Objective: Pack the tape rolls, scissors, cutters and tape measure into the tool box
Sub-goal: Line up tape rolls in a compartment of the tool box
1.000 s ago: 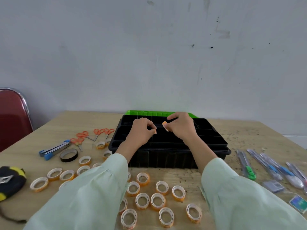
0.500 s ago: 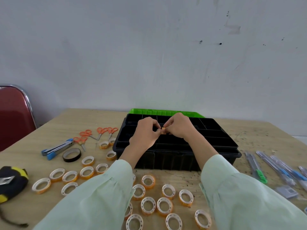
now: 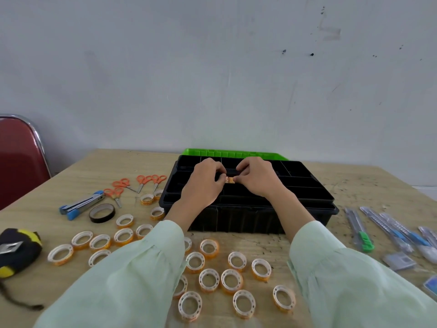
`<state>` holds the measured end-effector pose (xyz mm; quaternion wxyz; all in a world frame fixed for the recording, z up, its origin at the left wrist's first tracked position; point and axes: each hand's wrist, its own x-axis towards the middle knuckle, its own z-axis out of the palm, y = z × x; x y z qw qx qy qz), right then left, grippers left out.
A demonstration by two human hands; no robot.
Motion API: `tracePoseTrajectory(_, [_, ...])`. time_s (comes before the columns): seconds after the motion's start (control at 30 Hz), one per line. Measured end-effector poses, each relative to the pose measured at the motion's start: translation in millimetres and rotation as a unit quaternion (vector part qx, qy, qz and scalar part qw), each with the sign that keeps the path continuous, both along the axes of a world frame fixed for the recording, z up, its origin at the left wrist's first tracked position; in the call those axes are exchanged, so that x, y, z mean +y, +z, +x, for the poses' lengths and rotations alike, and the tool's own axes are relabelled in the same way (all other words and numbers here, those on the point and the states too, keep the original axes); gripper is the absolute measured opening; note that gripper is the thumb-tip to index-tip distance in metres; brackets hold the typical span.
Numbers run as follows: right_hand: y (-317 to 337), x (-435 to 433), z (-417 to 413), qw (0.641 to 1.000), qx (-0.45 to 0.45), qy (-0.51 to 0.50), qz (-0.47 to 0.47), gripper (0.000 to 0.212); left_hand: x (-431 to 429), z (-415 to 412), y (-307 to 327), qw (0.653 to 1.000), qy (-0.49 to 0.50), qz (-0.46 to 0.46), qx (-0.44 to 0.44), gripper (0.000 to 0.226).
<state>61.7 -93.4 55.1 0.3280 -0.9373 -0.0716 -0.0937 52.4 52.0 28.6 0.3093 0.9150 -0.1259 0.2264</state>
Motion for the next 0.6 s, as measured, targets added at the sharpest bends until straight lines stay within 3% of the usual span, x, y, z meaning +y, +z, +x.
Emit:
tracePoseTrajectory(0.1, [3.0, -6.2, -26.3, 0.992, -0.107, -0.011, 0.061, 0.02, -0.4, -17.7, -5.3, 0.995, 0.024, 0.072, -0.066, 0.023])
tracePoseTrajectory(0.17, [5.7, -11.7, -54.1, 0.989, -0.122, 0.023, 0.08, 0.01, 0.8, -31.3, -14.4, 0.988, 0.042, 0.113, -0.091, 0.031])
tracePoseTrajectory(0.37, [-22.7, -36.0, -116.4, 0.983, 0.101, 0.108, -0.105, 0.007, 10.5, -63.6, -43.7, 0.984, 0.027, 0.161, -0.068, 0.061])
tracePoseTrajectory(0.6, [-56.5, -46.3, -136.4, 0.975, 0.137, 0.096, -0.145, 0.021, 1.3, -97.7, -40.2, 0.988, -0.06, 0.069, -0.127, 0.019])
